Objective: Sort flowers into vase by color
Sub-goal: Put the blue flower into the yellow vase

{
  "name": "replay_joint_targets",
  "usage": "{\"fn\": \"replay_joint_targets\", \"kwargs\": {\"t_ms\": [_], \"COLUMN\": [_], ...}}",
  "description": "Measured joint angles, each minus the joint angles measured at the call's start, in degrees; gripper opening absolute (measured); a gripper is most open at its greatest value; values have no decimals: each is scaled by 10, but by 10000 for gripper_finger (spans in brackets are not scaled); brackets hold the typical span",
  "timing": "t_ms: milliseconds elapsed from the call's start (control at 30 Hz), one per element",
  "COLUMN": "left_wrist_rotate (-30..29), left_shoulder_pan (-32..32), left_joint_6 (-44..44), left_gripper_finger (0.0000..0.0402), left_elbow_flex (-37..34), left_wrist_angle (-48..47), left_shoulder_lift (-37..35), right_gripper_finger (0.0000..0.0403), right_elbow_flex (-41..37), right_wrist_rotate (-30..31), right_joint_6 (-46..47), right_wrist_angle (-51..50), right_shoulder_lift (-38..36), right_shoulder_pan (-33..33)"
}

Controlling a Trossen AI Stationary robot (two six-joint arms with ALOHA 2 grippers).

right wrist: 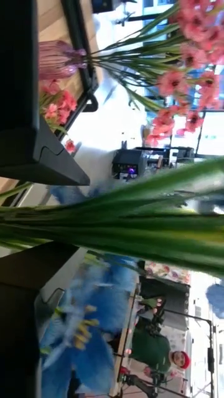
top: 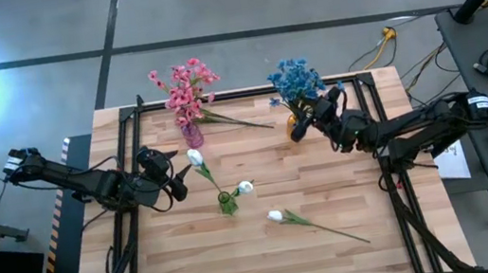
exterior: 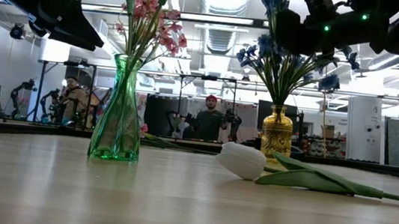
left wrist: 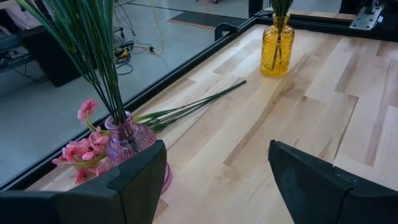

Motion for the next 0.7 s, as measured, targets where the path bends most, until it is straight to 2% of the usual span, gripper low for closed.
{"fn": "replay_joint_targets", "kwargs": {"t_ms": [267, 467, 700], "left_wrist_rotate": [0, 0, 0], "left_shoulder_pan": [0, 0, 0], "left_joint_6": [0, 0, 0], "left_gripper_finger": [268, 268, 268], "left_elbow_flex": [0, 0, 0], "left_wrist_angle": [0, 0, 0], "left_shoulder_lift": [0, 0, 0], "right_gripper_finger": [127, 84, 38], "right_elbow_flex": [23, 33, 34], "right_wrist_rotate": [2, 24, 26], "right_joint_6": [1, 29, 31], "right_wrist_angle": [-18, -87, -90], "right_shoulder_lift": [0, 0, 0], "right_shoulder_pan": [0, 0, 0]}}
